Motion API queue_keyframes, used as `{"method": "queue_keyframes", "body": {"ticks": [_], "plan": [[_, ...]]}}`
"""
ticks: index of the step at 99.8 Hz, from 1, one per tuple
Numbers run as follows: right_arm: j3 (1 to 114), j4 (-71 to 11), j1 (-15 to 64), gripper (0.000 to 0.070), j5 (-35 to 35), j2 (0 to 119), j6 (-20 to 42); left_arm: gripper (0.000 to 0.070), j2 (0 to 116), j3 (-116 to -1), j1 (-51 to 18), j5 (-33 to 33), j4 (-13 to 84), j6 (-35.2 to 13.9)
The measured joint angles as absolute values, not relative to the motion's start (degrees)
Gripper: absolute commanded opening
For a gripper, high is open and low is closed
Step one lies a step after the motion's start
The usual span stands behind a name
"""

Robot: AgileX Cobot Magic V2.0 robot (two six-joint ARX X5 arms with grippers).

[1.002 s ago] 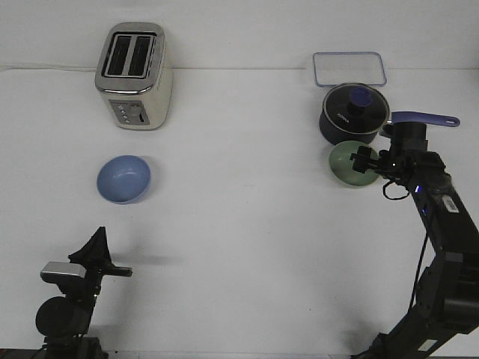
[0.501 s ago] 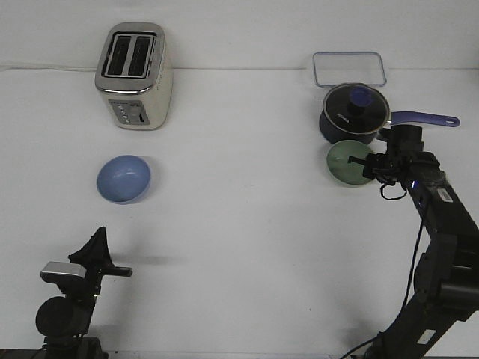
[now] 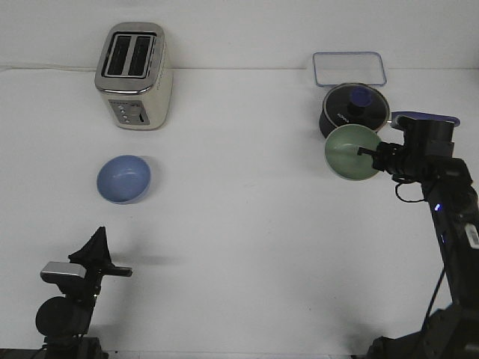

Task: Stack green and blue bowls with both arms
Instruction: 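Grip the green bowl rim with the right gripper and lift it toward the robot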

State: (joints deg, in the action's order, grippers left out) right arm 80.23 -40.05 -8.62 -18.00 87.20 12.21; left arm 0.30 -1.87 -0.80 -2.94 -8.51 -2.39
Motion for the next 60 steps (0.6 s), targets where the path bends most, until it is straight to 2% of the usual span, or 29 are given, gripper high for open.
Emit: {"method": "queue_keyframes", "body": {"ticks": [20, 43, 60], "plan": [[80.1, -45.6, -2.6, 0.0, -19.3, 78.3, 11.2, 0.0014, 0.3, -1.9, -0.8, -3.0, -8.5, -2.4], [74.1, -46.2, 9.9, 0.0, -19.2, 69.8, 11.1, 0.0014, 0.3, -1.9, -0.8, -3.0, -8.5, -2.4], [66.5, -45.4, 20.9, 0.0, -14.8, 69.9, 13.1, 0.0014, 0.3, -1.9, -0.8, -2.9, -8.5, -2.4]]}}
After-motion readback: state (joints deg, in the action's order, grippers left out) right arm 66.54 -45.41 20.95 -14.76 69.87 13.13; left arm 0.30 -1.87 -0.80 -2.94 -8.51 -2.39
